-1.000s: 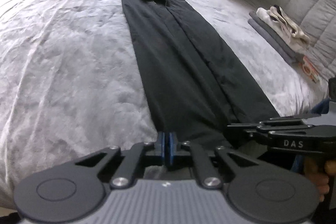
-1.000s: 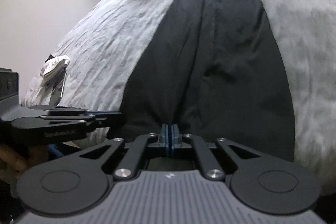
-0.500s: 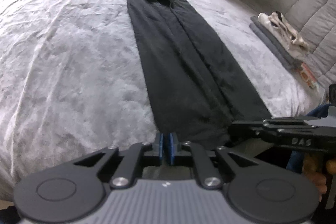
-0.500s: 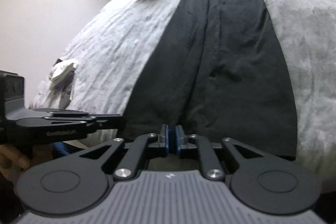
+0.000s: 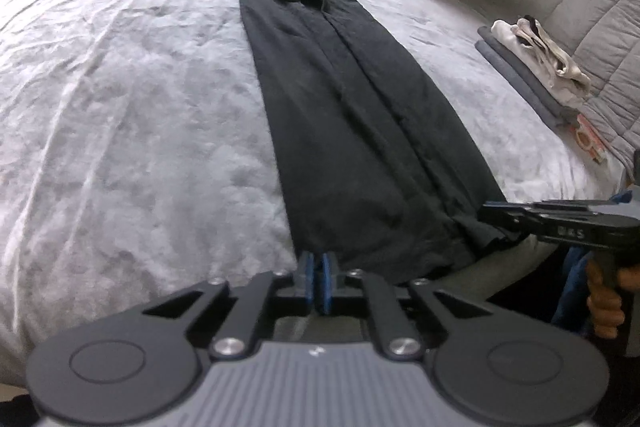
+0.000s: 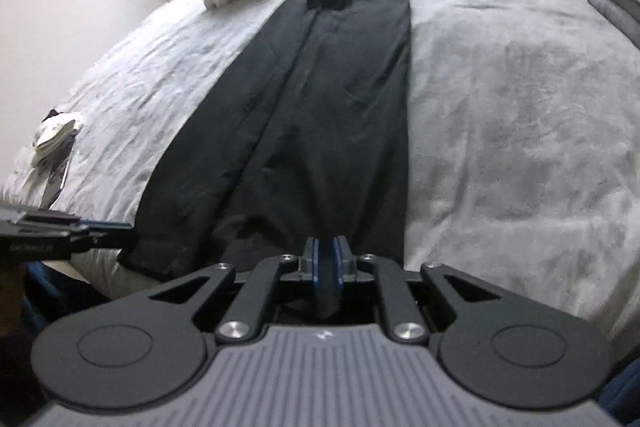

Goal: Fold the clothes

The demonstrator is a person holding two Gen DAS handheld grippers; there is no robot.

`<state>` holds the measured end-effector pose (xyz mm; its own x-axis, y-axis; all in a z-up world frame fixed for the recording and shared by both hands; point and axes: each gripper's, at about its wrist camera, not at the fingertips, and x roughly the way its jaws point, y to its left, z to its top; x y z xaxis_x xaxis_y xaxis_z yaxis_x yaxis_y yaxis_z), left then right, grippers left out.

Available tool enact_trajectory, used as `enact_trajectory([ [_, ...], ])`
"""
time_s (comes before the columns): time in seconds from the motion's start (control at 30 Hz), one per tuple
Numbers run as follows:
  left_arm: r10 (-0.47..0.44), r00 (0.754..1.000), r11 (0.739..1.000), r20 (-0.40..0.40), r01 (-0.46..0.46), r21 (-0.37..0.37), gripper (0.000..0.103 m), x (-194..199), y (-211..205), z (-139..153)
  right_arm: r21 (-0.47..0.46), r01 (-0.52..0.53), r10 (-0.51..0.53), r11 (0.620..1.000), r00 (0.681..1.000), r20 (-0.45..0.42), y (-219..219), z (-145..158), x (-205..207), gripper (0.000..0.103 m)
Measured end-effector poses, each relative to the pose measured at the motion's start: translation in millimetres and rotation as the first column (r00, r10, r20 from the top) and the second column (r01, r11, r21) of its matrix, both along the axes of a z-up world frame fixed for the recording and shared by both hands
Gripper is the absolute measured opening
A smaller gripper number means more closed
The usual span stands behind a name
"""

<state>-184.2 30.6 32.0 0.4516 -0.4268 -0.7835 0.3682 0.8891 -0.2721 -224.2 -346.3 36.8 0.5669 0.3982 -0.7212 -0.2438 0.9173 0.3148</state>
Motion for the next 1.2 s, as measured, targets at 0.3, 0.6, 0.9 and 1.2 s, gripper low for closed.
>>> enact_trajectory([
  [0.3, 0.021, 1.000, 0.998, -0.015, -0.022, -0.067, 0.006, 1.9, 6.0, 1.2, 0.126, 0.174, -0.178, 0.977, 0.984, 0.016, -50.8, 23.5, -6.5, 0.042],
  [0.6, 0.028, 0.999, 0.994, -0.020, -0.030, -0.103, 0.020, 2.4, 4.1, -2.7, 0.262, 0.206, -0.178, 0.943, 0.976, -0.126, -67.0, -2.3, -9.3, 0.042],
  [0.9, 0.058, 0.997, 0.979, -0.042, -0.065, -0.192, 0.034, 4.8, 3.1, -11.2, 0.343, 0.257, -0.200, 0.904, 0.961, -0.191, -69.6, -12.6, -13.4, 0.040],
  [1.2, 0.080, 0.997, 0.991, -0.007, -0.080, -0.104, 0.000, -1.4, -2.1, -1.6, 0.308, 0.289, -0.243, 0.906, 0.953, -0.179, -68.9, -5.5, -22.3, 0.005],
])
